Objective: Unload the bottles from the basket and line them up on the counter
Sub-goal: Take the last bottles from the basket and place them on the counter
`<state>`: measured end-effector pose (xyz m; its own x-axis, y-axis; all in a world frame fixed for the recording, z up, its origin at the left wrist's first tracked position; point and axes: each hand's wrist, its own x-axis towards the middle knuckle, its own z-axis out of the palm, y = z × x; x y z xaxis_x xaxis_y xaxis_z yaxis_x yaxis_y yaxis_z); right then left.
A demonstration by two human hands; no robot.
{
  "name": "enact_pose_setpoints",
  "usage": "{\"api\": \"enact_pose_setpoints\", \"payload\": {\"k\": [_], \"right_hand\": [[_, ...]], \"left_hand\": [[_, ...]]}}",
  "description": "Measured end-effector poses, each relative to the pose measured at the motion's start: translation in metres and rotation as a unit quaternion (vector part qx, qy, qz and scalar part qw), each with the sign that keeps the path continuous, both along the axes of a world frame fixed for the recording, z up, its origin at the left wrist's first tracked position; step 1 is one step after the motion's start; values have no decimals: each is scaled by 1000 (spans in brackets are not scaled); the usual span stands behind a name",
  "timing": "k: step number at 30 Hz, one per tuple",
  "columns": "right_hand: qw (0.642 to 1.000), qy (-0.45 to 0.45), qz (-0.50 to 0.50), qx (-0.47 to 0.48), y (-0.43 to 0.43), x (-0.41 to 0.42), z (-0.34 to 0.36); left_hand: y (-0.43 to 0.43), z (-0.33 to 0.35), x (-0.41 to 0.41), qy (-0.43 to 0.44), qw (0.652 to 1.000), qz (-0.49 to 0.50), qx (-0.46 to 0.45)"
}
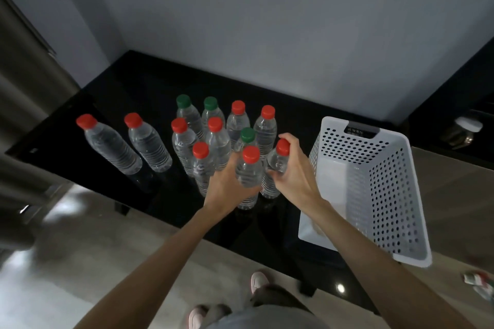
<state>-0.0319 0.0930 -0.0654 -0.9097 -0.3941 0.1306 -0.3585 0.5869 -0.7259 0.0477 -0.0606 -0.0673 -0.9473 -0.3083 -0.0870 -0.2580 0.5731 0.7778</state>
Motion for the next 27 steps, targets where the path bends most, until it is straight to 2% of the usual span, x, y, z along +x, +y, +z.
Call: {"api": "enact_pose_setpoints", "payload": {"k": [16,24,27], "right_hand": [[998,-33,57,15,7,-2,-12],[988,-48,91,113,12,-1,5],[976,9,102,192,16,3,21]], "left_hand": [[2,-34,8,-14,1000,-22,10],[6,-32,16,-27,999,-45,1],[3,-20,26,-3,999,-44,-30]]}}
